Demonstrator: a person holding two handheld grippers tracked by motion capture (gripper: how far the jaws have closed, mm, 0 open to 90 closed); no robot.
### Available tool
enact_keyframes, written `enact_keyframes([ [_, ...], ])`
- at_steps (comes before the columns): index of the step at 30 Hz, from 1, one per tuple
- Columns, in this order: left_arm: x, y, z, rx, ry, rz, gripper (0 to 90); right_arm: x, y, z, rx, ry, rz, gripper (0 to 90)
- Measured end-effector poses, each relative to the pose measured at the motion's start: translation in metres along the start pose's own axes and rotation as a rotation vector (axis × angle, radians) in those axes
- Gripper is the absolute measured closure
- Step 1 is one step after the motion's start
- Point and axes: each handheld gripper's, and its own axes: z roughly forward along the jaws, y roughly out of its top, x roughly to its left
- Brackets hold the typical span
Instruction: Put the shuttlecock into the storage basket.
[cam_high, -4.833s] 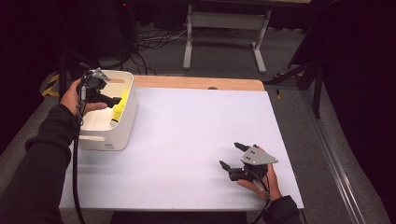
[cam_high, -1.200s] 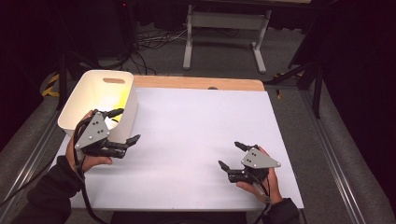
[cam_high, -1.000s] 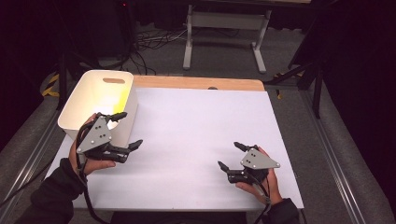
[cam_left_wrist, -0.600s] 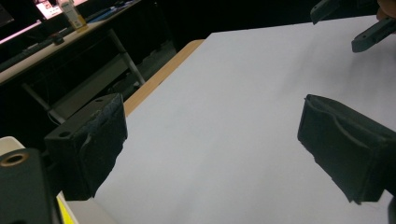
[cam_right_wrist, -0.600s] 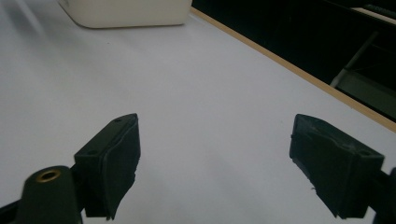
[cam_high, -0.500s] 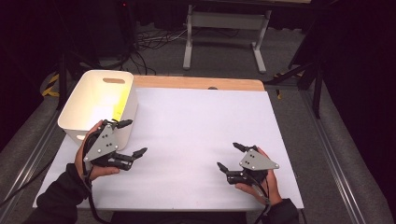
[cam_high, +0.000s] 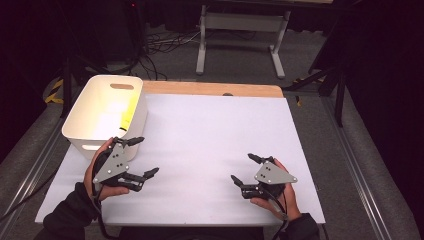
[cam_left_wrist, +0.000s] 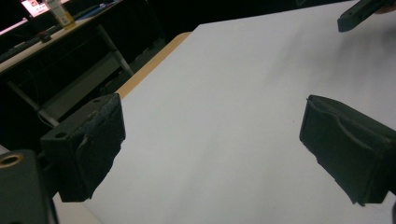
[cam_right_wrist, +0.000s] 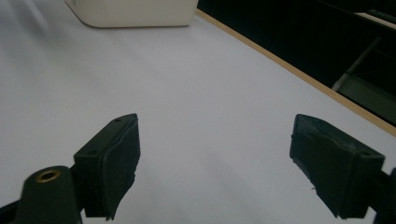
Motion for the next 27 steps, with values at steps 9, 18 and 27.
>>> enact_keyframes([
  [9, -0.007, -0.021, 0.002, 0.025, 0.002, -0.013, 6.9, 0.003, -0.001, 0.002, 0.006, 0.006, -0.012, 17.0],
  [18, -0.016, -0.049, 0.003, 0.059, -0.023, -0.069, 7.2, 0.006, -0.002, 0.004, 0.005, 0.008, -0.024, 16.5],
  [27, -0.024, -0.075, -0.007, 0.07, -0.012, -0.17, 7.0, 0.01, -0.006, 0.006, -0.001, 0.017, -0.027, 16.1],
])
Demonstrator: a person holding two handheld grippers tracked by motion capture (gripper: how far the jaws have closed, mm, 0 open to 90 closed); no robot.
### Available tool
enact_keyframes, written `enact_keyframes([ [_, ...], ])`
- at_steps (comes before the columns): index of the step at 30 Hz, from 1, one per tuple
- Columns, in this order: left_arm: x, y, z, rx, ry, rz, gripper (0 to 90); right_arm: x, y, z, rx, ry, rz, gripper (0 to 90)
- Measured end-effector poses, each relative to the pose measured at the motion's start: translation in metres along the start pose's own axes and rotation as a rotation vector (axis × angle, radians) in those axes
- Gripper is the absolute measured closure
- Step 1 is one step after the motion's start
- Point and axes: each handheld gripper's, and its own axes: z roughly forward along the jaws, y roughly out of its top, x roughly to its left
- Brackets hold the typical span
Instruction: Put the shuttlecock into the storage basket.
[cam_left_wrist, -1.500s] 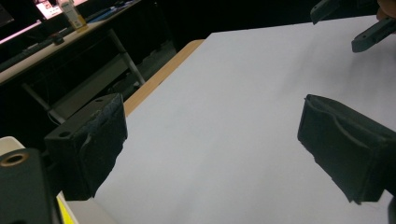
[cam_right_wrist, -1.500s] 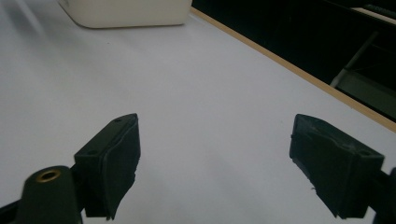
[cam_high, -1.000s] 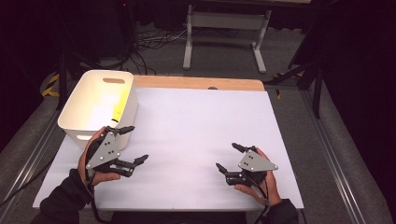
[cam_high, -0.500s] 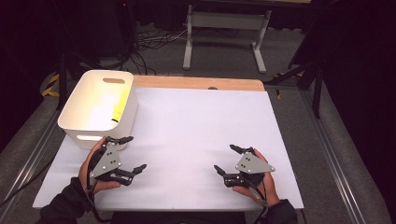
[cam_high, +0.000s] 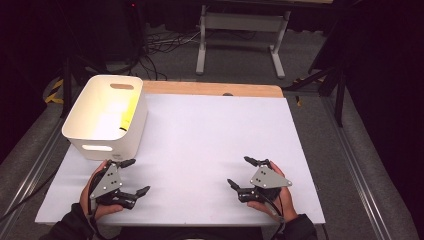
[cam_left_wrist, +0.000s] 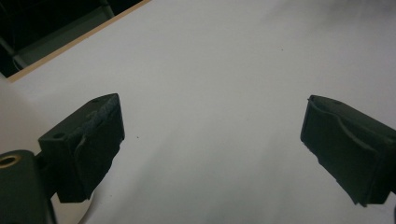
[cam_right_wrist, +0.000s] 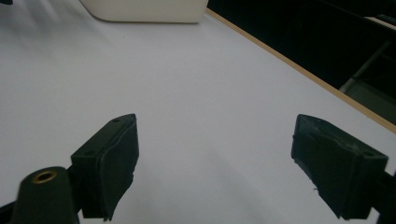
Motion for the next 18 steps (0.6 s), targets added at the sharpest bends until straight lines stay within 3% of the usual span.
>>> enact_keyframes([
  [6, 0.0021, -0.0011, -0.0034, -0.013, 0.019, -0.012, 6.7, 0.002, -0.0025, 0.0014, -0.009, 0.01, -0.002, 16.0],
  [18, 0.0018, -0.0028, -0.002, -0.01, 0.006, -0.021, 6.7, 0.0053, -0.003, 0.0019, -0.02, 0.004, -0.002, 16.0],
])
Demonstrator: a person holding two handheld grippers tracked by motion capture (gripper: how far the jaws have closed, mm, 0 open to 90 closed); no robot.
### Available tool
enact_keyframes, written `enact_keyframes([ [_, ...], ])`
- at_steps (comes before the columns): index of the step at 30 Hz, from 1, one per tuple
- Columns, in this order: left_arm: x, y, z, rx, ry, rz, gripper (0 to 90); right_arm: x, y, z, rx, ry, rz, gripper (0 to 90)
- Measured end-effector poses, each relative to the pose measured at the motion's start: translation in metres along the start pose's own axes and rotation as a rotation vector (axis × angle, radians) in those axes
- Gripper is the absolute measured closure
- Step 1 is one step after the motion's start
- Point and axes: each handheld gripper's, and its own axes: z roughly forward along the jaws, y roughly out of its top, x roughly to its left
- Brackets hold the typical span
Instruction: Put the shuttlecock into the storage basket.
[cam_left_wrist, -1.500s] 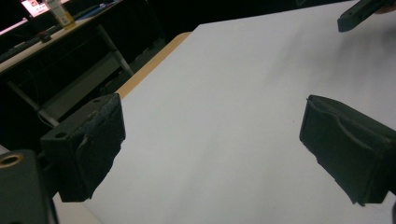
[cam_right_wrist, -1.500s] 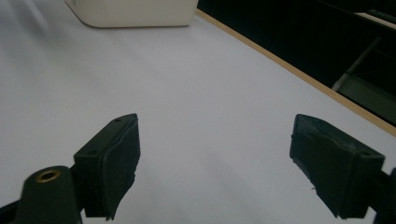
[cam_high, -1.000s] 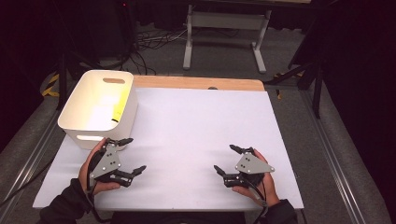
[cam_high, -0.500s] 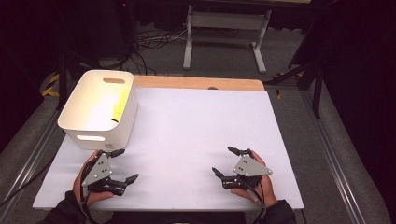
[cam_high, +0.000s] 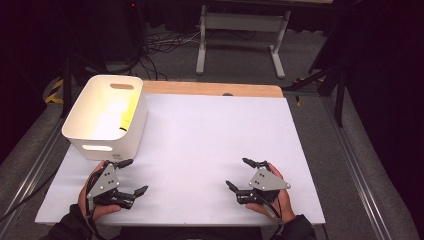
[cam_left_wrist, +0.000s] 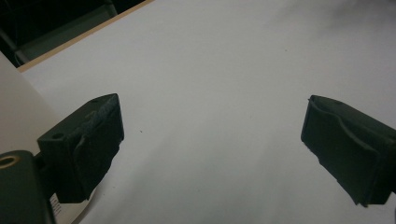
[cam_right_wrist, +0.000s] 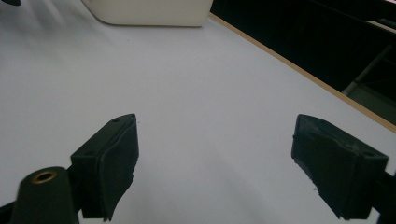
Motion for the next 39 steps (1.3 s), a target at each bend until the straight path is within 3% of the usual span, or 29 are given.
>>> enact_keyframes([
  [7, -0.0004, 0.0001, -0.002, -0.012, -0.001, 0.0, 6.7, 0.0031, 0.0014, 0.0025, 0.007, -0.001, -0.002, 15.9],
  [39, 0.0018, -0.0005, 0.0036, 0.015, -0.008, -0.006, 7.2, 0.0012, -0.0015, 0.0032, 0.016, 0.0, 0.004, 13.7],
])
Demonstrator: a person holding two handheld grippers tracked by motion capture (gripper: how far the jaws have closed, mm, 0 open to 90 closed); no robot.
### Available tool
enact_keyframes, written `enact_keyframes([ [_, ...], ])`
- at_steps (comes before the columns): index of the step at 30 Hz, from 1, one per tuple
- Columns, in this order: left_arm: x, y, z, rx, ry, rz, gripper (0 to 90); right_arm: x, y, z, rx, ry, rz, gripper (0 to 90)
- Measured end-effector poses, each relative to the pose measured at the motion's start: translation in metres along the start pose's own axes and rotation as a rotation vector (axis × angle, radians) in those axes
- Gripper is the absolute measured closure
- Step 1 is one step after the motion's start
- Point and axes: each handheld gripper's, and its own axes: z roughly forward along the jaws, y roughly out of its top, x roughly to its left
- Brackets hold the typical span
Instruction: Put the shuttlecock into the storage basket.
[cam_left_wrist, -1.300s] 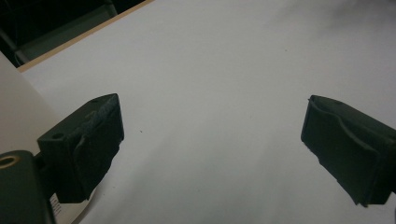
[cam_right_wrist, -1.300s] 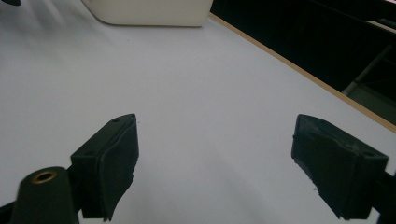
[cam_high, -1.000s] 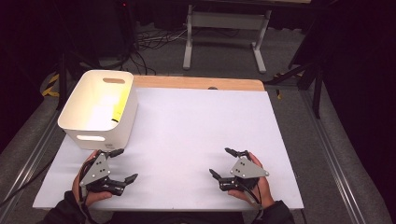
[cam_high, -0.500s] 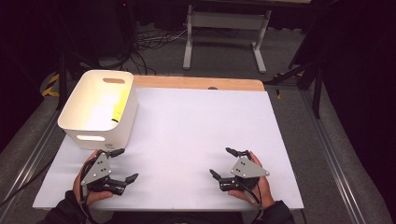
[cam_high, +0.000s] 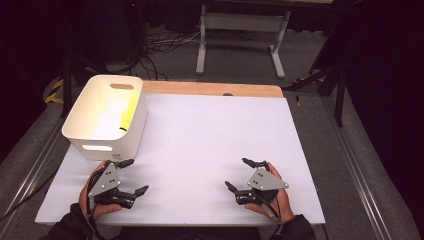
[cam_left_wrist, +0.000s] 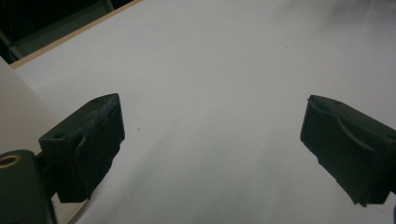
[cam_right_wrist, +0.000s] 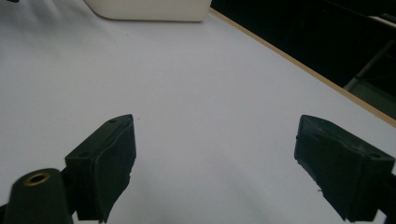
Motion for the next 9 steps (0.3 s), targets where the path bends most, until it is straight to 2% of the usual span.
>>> enact_keyframes([
  [9, 0.0001, 0.0005, 0.0013, 0.008, 0.001, 0.005, 7.3, -0.0005, -0.0011, 0.001, 0.003, 0.004, 0.005, 13.7],
])
